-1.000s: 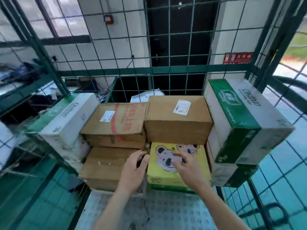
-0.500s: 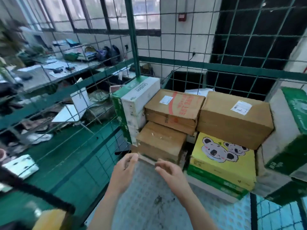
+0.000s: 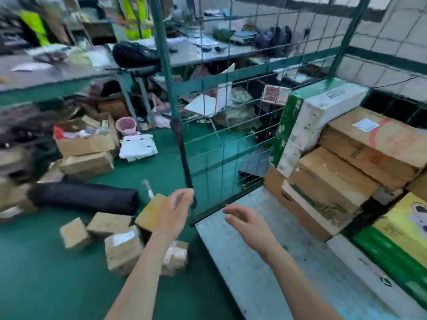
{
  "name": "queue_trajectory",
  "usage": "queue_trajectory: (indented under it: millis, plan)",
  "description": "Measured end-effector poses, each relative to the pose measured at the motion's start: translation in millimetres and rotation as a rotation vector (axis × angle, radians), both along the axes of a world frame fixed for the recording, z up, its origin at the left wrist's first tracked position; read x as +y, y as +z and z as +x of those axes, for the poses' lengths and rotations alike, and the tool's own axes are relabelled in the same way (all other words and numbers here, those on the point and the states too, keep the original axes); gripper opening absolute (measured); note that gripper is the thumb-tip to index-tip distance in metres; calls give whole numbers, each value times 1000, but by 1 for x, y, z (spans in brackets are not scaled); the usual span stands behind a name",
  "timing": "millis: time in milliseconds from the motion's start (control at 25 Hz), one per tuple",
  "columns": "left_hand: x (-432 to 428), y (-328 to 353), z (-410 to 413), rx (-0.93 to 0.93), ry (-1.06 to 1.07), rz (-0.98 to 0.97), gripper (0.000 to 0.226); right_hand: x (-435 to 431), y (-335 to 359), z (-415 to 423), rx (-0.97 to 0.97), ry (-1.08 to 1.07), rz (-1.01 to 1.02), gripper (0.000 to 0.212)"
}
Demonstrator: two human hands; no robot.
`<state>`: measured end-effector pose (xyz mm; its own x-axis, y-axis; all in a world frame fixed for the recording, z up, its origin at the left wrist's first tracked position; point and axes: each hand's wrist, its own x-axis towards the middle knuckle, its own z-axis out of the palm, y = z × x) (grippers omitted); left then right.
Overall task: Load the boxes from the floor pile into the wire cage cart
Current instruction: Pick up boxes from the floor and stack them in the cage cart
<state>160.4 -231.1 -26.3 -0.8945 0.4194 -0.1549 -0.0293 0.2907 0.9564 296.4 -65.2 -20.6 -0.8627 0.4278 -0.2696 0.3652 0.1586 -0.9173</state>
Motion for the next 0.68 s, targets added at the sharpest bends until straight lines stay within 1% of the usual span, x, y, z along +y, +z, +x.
queue_trajectory:
  millis: [80, 240, 360, 400, 520, 680]
  plan:
    - [-64, -5, -9, -24, 100, 1, 64, -49, -10, -20, 2, 77, -20, 14]
    - [-158, -1, -17, -13, 266, -9, 44, -122, -17, -56, -21, 193, -72, 15]
    - [-216, 0, -20, -45, 403, 26, 51, -166, -15, -83, -56, 296, -109, 17]
    - [-231, -2, -20, -53, 429, 30, 51, -177, -15, -91, -62, 321, -108, 18]
    - [-258, -15, -25, -96, 487, 34, 33, -198, -21, -117, -77, 373, -92, 20]
    - [-267, -32, -52, -160, 520, 24, 22, -205, -43, -164, -124, 365, -109, 19]
